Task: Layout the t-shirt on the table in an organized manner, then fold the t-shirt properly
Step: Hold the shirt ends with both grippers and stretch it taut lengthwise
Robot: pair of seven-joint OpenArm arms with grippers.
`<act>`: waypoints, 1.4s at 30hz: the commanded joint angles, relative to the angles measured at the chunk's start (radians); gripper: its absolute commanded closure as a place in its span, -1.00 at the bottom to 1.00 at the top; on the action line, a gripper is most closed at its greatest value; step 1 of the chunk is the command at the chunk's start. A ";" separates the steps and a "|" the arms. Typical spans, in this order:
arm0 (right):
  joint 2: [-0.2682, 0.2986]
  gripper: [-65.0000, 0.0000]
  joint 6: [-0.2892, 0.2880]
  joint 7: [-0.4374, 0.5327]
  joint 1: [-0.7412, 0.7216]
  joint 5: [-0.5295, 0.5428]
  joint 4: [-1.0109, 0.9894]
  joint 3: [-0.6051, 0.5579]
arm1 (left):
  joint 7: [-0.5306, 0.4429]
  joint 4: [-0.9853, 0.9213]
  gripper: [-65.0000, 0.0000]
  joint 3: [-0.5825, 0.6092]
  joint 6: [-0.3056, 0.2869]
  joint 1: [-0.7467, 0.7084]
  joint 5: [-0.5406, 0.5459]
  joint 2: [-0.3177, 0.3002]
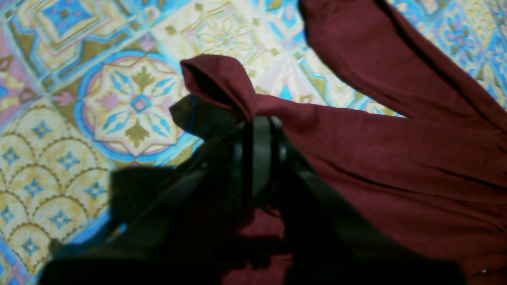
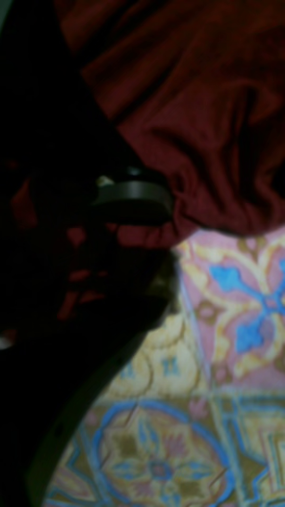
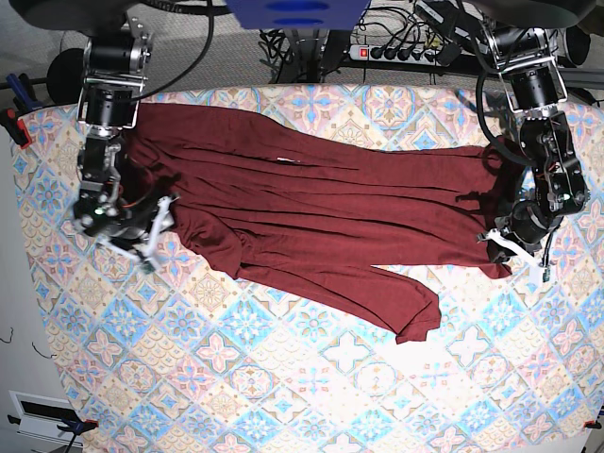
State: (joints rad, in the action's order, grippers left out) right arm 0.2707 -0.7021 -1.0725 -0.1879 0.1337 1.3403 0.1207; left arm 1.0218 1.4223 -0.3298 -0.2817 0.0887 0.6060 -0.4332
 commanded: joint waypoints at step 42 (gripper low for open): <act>0.062 0.98 0.004 0.047 0.009 0.040 0.021 -0.026 | -0.022 0.018 1.00 -0.005 -0.001 0.027 0.013 -0.020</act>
State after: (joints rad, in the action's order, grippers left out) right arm 0.3077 -0.7029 -1.0424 -0.1547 0.1650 1.3376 0.0853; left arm 1.0214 1.4223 -0.3298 -0.2813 0.0967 0.6060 -0.4343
